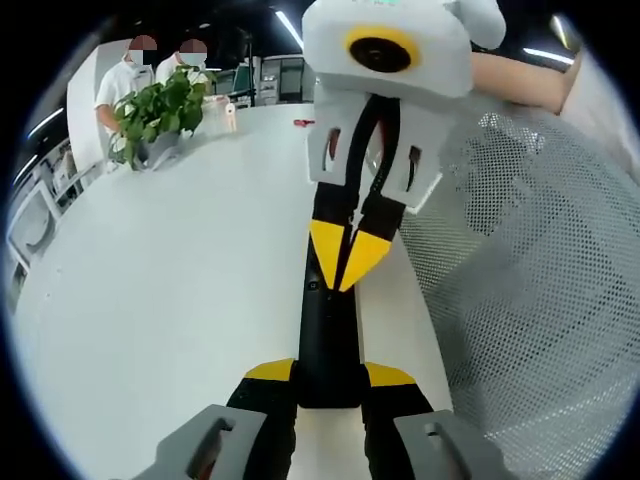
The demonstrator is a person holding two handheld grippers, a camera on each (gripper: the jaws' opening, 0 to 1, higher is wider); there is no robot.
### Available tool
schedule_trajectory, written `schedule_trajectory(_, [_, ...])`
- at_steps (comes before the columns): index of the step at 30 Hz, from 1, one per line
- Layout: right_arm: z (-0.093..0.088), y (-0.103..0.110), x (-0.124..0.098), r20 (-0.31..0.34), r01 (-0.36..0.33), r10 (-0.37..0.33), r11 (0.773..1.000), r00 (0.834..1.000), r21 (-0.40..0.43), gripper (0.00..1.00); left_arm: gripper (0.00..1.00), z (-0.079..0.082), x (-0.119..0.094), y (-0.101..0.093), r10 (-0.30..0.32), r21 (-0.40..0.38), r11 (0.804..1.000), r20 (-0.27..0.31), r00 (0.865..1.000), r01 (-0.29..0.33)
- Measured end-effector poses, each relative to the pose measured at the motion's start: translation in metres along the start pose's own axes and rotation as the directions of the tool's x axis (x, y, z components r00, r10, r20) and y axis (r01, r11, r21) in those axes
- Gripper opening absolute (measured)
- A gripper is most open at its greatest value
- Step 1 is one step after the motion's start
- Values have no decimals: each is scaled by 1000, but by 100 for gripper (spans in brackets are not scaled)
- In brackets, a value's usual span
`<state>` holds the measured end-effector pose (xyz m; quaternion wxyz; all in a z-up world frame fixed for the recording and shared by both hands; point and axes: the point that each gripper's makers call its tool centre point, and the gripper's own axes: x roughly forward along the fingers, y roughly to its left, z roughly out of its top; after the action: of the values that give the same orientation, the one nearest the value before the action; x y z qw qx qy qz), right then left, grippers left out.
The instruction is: Press the specified remote control buttons in sequence, fully releasing each button before pressing the next.
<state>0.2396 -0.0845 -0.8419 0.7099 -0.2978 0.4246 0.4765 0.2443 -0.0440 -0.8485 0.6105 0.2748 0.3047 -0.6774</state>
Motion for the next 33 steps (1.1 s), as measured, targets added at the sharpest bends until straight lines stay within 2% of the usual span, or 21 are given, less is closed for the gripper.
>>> schedule_trajectory(6, [-15, -9, -7, -25, 20, -20, 999, 999, 32, 0, 24, 1, 1, 0, 2, 1, 1000, -18, 1000, -2])
schedule_trajectory(7, [-20, -15, -9, -52, 51, -51, 999, 997, 17, 0, 24, 2, 1, 1, 7, -1, 1000, -18, 1000, -7])
schedule_trajectory(12, [-25, -20, -13, -36, 55, -53, 996, 998, 76, 0, 24, 2, 2, 3, 14, -17, 1000, -22, 1000, -15])
schedule_trajectory(17, [-38, -29, -19, -65, 94, -88, 990, 994, 106, 0, 24, 2, 1, 3, 16, -16, 1000, -24, 1000, -17])
schedule_trajectory(18, [-38, -30, -20, -52, 96, -90, 989, 995, 110, 0, 24, 2, 1, 3, 17, -19, 1000, -22, 1000, -17])
schedule_trajectory(23, [-53, -36, -28, -108, 136, -124, 984, 986, 117, 0, 24, 2, 1, 3, 16, -19, 1000, -18, 1000, -16])
schedule_trajectory(27, [-55, -36, -29, -112, 136, -123, 984, 986, 118, 0, 24, 2, 1, 3, 17, -16, 1000, -15, 1000, -17])
schedule_trajectory(29, [-70, -37, -30, -181, 142, -123, 985, 976, 95, 0, 24, 2, 1, 3, 18, -14, 1000, -14, 1000, -18])
schedule_trajectory(30, [-73, -36, -30, -189, 139, -119, 986, 975, 92, 0, 24, 2, 1, 3, 18, -15, 1000, -15, 1000, -18])
schedule_trajectory(32, [-72, -36, -30, -180, 138, -119, 986, 976, 94, 0, 24, 2, 2, 3, 18, -12, 1000, -17, 1000, -18])
schedule_trajectory(33, [-65, -37, -32, -151, 141, -124, 984, 981, 106, 0, 24, 3, 2, 3, 18, -12, 1000, -17, 1000, -18])
